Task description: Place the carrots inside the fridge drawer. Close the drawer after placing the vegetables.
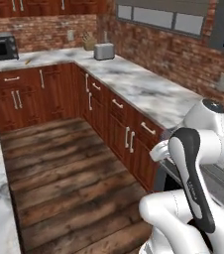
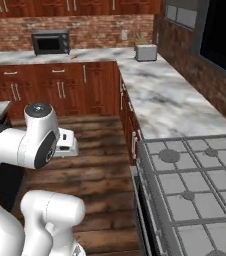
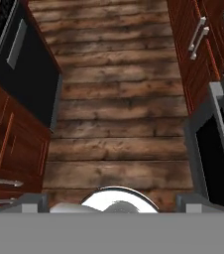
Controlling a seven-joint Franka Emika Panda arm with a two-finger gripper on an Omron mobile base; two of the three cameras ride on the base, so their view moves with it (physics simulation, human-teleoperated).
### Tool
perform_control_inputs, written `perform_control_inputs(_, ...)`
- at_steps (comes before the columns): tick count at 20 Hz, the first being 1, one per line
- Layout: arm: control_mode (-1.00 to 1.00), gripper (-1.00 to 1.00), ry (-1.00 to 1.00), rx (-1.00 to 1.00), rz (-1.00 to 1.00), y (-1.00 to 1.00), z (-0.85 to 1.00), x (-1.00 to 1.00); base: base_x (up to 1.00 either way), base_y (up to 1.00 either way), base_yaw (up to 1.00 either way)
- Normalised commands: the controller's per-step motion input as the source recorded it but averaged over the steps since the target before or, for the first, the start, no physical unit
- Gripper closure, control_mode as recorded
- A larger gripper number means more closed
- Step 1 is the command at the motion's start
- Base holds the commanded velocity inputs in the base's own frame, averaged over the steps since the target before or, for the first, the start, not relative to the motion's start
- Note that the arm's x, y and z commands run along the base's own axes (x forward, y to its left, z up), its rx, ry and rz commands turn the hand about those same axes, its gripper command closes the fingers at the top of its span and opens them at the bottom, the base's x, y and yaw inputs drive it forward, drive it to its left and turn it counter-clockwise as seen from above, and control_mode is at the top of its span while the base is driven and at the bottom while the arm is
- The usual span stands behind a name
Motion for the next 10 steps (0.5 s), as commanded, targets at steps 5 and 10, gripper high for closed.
perform_control_inputs(5, 1.0, -1.0, 0.0, 0.0, 0.0, 0.0, 0.0, 0.0, 1.0, 0.12, 0.25)
perform_control_inputs(10, 1.0, -1.0, 0.0, 0.0, 0.0, 0.0, 0.0, 0.0, 1.0, 0.04, 0.18)
